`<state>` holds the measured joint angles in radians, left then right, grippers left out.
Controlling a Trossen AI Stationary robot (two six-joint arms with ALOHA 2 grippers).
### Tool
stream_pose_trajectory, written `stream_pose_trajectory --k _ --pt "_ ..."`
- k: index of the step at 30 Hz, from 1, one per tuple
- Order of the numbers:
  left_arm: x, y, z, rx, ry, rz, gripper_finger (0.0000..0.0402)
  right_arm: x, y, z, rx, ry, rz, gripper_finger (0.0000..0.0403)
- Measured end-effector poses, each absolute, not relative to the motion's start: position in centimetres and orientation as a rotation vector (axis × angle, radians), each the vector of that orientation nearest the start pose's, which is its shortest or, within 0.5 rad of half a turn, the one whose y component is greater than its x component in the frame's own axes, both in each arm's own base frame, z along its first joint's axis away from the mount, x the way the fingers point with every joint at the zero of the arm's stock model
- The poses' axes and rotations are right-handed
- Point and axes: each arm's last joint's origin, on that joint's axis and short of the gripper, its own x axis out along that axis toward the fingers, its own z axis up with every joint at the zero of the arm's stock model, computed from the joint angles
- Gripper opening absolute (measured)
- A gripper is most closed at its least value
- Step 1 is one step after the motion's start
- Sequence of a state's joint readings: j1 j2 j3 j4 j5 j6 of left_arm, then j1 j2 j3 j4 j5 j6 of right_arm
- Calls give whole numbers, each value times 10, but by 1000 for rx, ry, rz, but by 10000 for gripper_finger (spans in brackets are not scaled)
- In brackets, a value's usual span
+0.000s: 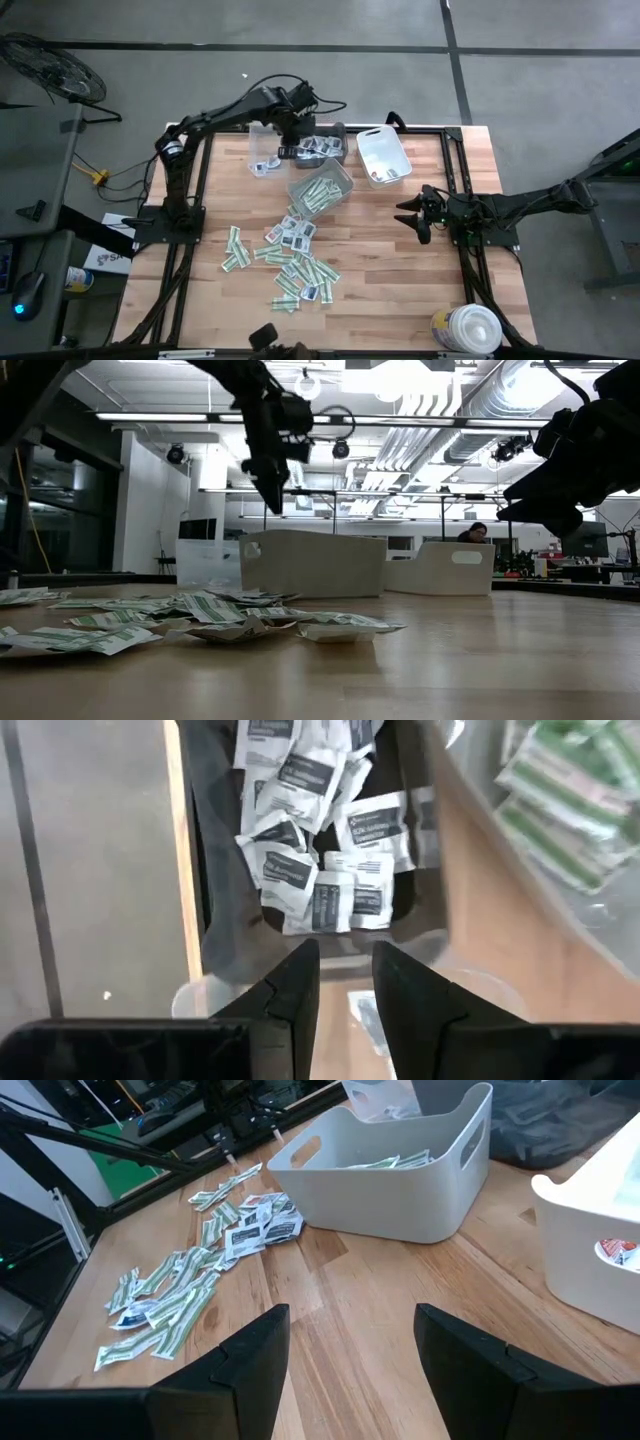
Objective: Pick & Place First Aid Supplies
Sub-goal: Put the bandage pack into the gray bin
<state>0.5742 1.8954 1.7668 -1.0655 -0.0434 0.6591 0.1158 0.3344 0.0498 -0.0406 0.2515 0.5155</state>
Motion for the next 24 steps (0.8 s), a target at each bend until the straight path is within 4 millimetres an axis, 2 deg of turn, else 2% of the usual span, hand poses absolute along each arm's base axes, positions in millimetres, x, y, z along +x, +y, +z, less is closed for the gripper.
stream_pose_trajectory --k 6,11,18,24 --pt "312 178 324 243 1299 166 95 113 6 148 451 278 -213 208" --pt "307 140 339 279 1327 94 95 113 6 148 451 277 -214 208" --pt "315 86 337 310 1396 25 95 113 6 148 451 277 -214 208" --pt "318 49 314 242 1398 34 95 113 6 148 451 277 -214 208"
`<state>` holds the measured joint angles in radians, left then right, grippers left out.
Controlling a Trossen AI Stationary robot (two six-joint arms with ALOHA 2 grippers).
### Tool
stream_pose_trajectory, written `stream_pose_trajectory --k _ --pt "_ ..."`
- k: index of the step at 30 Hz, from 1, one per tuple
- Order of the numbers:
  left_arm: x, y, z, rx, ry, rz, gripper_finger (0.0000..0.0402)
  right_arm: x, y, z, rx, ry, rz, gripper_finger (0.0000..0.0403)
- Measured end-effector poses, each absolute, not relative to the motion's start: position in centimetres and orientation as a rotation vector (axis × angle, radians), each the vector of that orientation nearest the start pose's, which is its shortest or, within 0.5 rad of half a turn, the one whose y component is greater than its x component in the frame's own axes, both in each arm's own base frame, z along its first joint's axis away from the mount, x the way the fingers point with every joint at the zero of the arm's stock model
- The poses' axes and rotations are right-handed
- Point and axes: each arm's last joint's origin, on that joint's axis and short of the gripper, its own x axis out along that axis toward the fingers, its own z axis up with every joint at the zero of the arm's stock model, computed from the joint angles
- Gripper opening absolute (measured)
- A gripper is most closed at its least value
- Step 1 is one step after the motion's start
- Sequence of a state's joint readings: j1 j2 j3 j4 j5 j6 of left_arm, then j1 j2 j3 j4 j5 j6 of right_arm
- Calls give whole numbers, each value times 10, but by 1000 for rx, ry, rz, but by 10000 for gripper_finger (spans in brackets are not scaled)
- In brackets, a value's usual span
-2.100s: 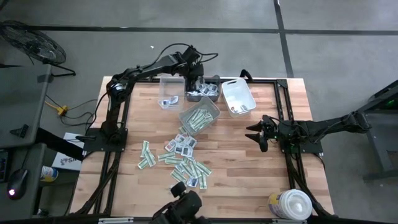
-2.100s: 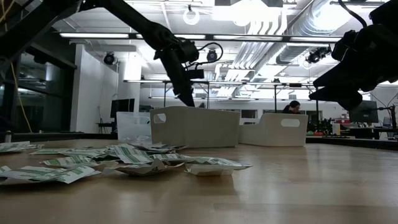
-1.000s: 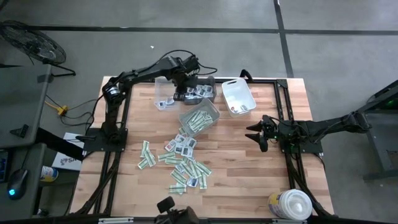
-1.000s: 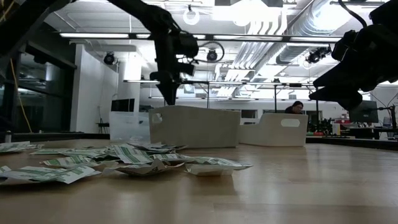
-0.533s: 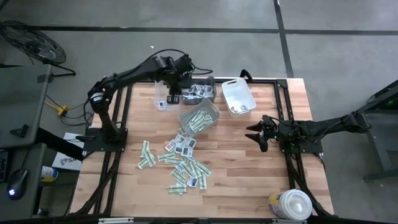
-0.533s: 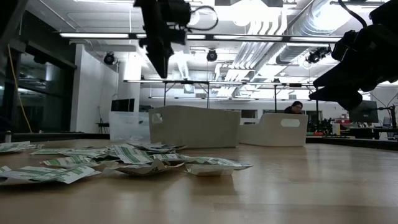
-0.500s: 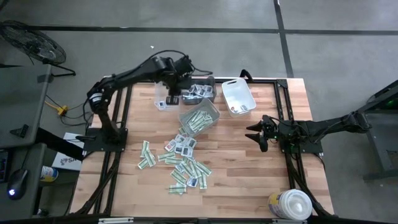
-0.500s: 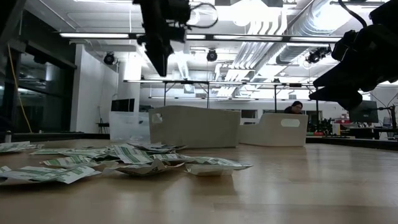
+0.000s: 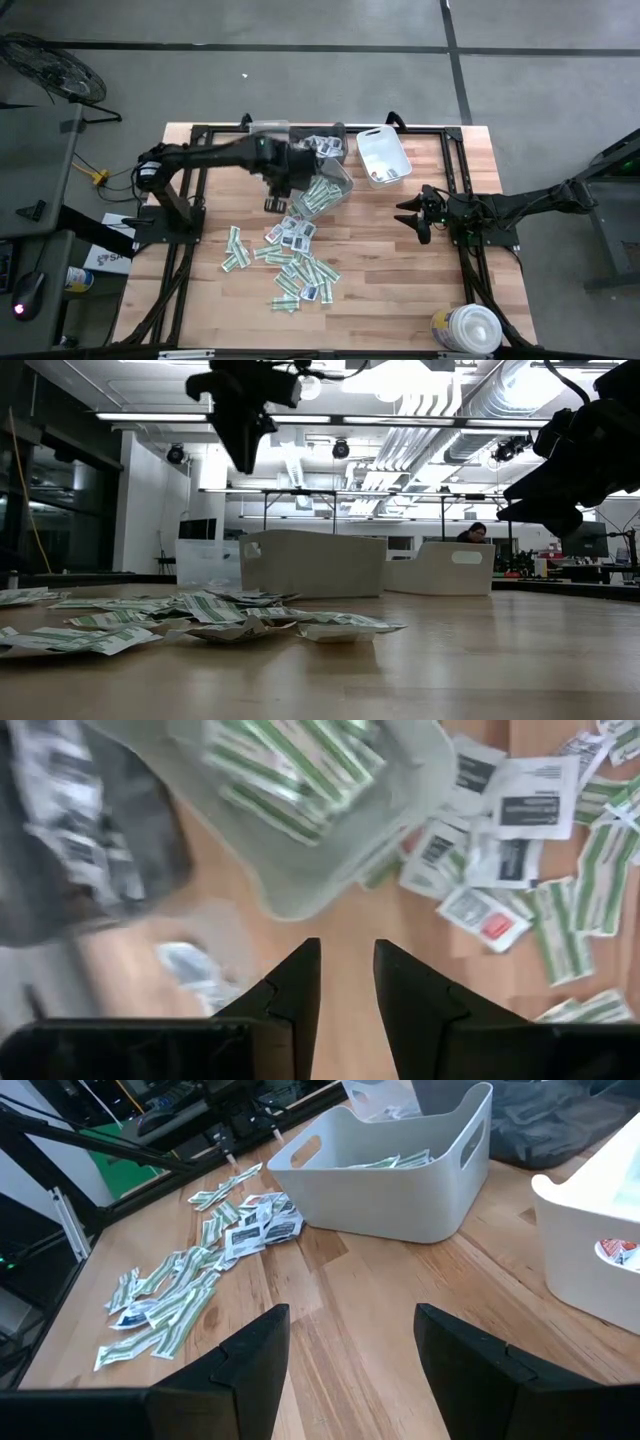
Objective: Pick & Place First Aid Supplies
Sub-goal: Put the bandage pack into the gray bin
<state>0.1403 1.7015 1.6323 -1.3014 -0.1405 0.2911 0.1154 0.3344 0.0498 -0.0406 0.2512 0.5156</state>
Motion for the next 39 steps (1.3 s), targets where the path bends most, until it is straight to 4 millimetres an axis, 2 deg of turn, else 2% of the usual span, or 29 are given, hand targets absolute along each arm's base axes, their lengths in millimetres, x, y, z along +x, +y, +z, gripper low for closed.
stream_pose_trajectory --k 6,13,15,22,28,34,39 --pt "302 17 278 110 1414 91 95 114 6 149 452 275 -213 208" --pt "278 -9 251 -73 1317 204 95 114 6 149 451 276 -213 208" --pt "271 -15 243 -105 1347 232 95 114 6 149 451 276 -214 208" --pt "266 -35 216 -164 1344 213 95 114 6 149 451 276 -214 208" --pt "258 -55 204 -148 1361 165 95 114 6 149 451 276 -213 208" --pt "241 -67 190 -255 1446 300 95 114 6 149 451 276 -213 208" --pt "232 -66 183 -338 1466 353 95 114 6 149 451 276 -213 208"
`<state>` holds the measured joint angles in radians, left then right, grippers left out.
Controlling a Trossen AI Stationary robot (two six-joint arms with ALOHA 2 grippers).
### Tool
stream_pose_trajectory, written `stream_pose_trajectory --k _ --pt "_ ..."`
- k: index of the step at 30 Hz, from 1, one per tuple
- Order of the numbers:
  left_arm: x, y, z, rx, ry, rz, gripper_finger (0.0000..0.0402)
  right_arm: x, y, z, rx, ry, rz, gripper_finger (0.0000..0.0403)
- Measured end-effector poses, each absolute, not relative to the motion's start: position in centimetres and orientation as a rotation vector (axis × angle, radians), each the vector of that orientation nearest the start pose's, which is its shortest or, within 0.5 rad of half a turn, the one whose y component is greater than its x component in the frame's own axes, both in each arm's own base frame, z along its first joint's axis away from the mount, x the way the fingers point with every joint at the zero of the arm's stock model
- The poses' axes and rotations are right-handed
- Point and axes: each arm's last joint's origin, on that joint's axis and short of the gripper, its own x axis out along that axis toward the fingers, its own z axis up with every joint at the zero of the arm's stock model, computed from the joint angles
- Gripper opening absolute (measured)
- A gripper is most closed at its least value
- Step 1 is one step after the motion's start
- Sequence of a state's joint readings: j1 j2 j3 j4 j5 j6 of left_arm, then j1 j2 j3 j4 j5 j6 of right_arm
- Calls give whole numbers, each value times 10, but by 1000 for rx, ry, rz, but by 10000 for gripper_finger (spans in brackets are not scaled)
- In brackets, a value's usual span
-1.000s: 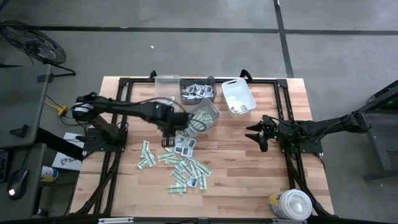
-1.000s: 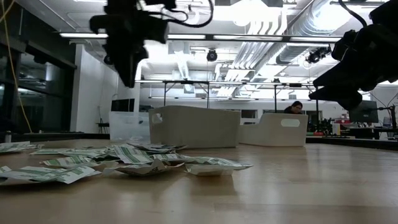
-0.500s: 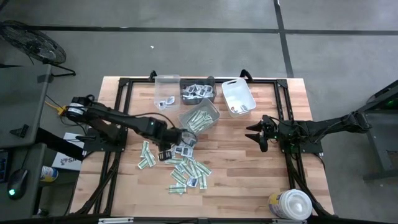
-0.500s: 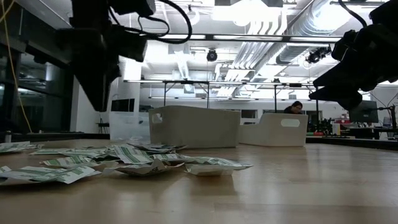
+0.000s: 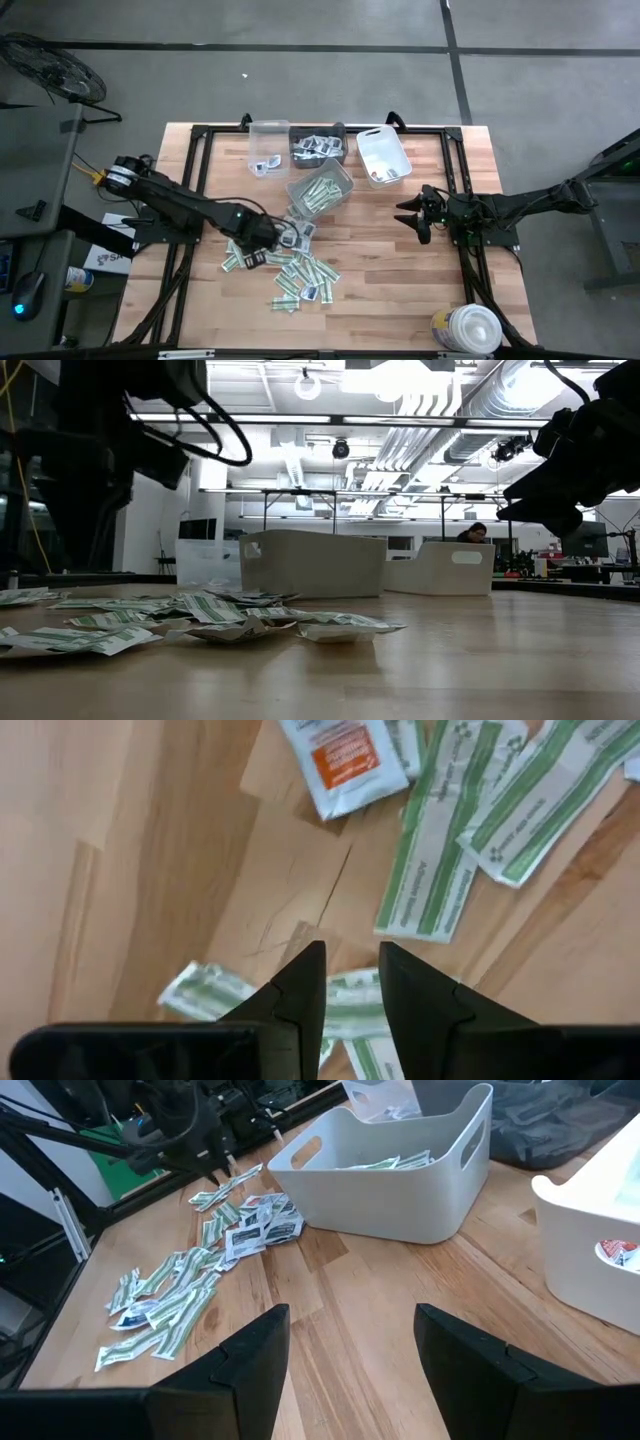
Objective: Pick & Place First Aid Supplies
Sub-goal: Put the bandage pack into the gray bin
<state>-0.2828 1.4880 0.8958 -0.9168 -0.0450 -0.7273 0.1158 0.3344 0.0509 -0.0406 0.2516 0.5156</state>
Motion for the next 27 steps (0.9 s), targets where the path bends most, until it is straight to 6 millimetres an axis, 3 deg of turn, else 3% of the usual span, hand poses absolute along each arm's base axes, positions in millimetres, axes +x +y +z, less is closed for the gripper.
stream_pose_trajectory --k 8,15,19,27 --pt "198 -55 201 -415 1348 356 95 114 6 149 451 276 -213 208" --pt "158 -46 192 -471 1305 247 95 114 6 149 451 276 -213 208" --pt "152 -45 187 -462 1275 180 111 113 6 149 451 277 -213 208" --pt "149 -44 177 -420 1297 178 189 113 6 148 451 277 -213 208"
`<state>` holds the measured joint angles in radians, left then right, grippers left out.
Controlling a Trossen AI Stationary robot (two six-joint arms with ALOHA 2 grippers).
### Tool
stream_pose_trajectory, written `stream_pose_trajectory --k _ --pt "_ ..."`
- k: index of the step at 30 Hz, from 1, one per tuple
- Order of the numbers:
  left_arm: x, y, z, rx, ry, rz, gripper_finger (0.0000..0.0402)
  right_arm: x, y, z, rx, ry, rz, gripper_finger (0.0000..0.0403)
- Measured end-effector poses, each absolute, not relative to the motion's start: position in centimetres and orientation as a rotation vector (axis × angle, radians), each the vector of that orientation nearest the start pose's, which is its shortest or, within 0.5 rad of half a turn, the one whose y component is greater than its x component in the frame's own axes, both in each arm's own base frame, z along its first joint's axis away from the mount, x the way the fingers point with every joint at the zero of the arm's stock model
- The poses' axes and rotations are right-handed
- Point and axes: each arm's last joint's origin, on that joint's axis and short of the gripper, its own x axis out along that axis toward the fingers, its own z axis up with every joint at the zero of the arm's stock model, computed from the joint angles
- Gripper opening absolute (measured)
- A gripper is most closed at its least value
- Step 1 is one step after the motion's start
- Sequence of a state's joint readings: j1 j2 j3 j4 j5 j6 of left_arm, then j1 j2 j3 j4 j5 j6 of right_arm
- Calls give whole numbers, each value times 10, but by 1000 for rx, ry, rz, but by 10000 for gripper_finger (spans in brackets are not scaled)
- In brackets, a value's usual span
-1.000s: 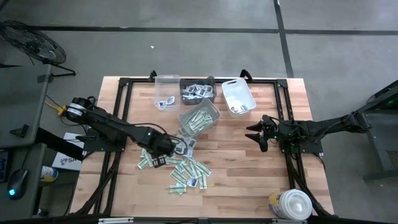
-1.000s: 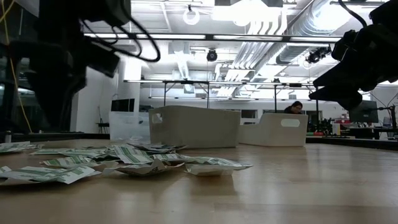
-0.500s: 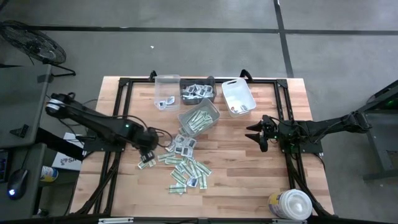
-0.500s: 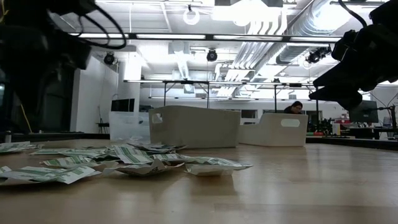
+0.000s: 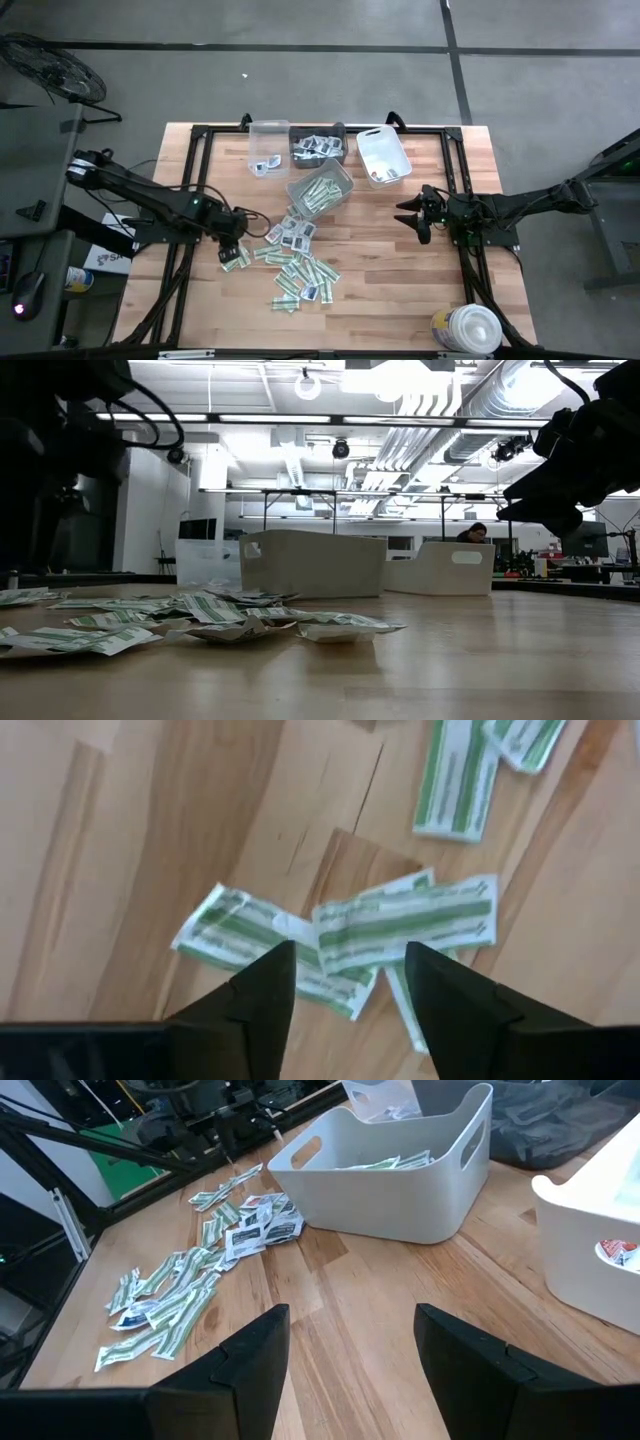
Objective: Pick & Place First Aid Supplies
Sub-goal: Put the bandage pack into the gray bin
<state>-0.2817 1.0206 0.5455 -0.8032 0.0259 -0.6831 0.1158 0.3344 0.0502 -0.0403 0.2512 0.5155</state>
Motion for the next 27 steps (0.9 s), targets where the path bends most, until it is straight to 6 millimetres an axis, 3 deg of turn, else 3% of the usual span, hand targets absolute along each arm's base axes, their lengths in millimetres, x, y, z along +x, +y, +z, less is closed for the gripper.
stream_pose_trajectory --k 9,27 --pt "147 -44 160 -431 1279 157 171 113 6 148 451 278 -214 208" --pt "150 -44 149 -390 1304 167 154 113 6 148 451 278 -214 208"
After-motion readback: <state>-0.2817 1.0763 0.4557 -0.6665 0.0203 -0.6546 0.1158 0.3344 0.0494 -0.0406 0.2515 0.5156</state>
